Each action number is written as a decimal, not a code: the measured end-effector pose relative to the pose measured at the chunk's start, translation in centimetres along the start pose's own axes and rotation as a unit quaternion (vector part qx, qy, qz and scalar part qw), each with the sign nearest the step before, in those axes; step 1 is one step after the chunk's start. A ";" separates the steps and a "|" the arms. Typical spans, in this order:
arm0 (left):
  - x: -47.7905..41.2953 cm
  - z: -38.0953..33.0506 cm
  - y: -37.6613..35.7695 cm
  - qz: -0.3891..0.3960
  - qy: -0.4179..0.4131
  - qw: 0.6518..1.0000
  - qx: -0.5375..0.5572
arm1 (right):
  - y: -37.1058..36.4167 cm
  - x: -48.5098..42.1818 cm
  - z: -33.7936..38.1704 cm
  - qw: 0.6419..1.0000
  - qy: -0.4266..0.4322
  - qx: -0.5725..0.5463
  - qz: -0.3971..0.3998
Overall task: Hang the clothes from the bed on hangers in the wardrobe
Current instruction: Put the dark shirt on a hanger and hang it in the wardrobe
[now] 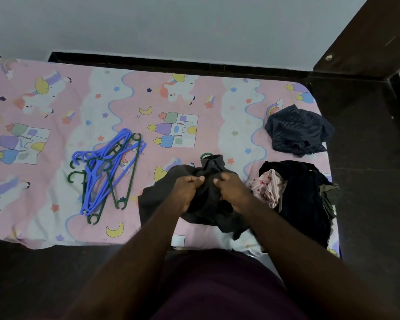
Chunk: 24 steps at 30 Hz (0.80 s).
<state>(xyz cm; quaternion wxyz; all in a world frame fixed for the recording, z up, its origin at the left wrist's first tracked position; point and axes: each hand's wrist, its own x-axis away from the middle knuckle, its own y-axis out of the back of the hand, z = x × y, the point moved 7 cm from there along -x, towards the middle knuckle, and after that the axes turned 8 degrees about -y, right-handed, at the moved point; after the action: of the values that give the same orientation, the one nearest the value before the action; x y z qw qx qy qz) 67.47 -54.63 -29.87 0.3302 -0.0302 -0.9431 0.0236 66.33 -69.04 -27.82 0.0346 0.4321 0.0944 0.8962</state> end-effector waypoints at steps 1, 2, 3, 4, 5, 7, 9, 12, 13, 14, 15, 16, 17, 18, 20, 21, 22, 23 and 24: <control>-0.2 0.0 0.4 -0.020 -0.007 1.000 -0.021 | 0.7 -0.2 0.0 1.000 -0.002 0.010 -0.024; -0.3 0.0 0.6 -0.034 -0.006 0.999 -0.033 | 1.5 -0.4 0.2 0.999 -0.004 0.017 -0.047; -0.4 0.1 0.7 -0.041 0.004 0.999 -0.031 | 2.2 -0.6 0.2 0.998 -0.003 0.016 -0.062; -0.5 0.4 0.7 -0.039 0.026 0.999 -0.017 | 2.7 -0.7 0.4 0.997 0.000 0.014 -0.070; -0.4 0.7 0.5 -0.032 0.057 0.998 -0.002 | 2.9 -0.6 0.6 0.997 0.005 0.013 -0.072; -0.2 1.3 0.2 -0.012 0.118 0.993 0.008 | 2.8 -0.6 0.5 0.998 0.007 0.016 -0.062; 0.1 1.9 -0.1 0.013 0.158 0.987 0.000 | 2.0 -0.6 0.1 0.999 0.003 0.016 -0.043; 0.1 2.8 -0.1 0.028 0.177 0.983 -0.023 | 0.8 -0.6 -1.0 1.000 -0.017 0.007 -0.009; 0.2 2.8 -0.3 0.037 0.178 0.983 -0.017 | 0.5 -0.6 -1.1 1.000 -0.022 -0.003 0.001; 0.5 2.8 -0.6 0.049 0.177 0.983 -0.005 | 0.2 -0.5 -1.3 0.999 -0.027 -0.014 0.011; 0.8 2.7 -0.9 0.061 0.175 0.983 0.010 | 0.1 -0.5 -1.5 0.999 -0.032 -0.025 0.016; 1.1 2.6 -1.1 0.073 0.171 0.982 0.020 | 0.0 -0.4 -1.6 0.999 -0.037 -0.034 0.018; 1.0 2.7 -1.2 0.085 0.167 0.982 0.024 | -0.1 -0.4 -1.7 0.998 -0.040 -0.044 0.019; 1.3 2.6 -1.2 0.095 0.161 0.982 0.023 | -0.1 -0.4 -1.8 0.998 -0.042 -0.053 0.018; 1.6 2.3 -1.2 0.114 0.152 0.982 0.018 | -0.1 -0.2 -1.8 0.997 -0.044 -0.064 0.020; 1.6 2.4 -1.1 0.124 0.147 0.981 0.009 | -0.2 -0.2 -1.8 0.996 -0.045 -0.068 0.023; 1.6 2.4 -1.0 0.127 0.139 0.982 -0.007 | -0.3 -0.2 -1.9 0.996 -0.047 -0.071 0.026; 1.5 2.4 -0.8 0.124 0.129 0.984 -0.022 | -0.4 -0.2 -2.0 0.996 -0.047 -0.074 0.028; 1.3 2.3 -0.5 0.114 0.114 0.986 -0.040 | -0.5 -0.2 -2.1 0.996 -0.047 -0.076 0.026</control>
<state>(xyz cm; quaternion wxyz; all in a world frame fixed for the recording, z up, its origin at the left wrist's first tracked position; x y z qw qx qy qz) 64.95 -55.08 -30.83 0.4294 -0.1537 -0.8897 0.0195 64.76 -68.84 -29.33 0.0484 0.4722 0.0132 0.8800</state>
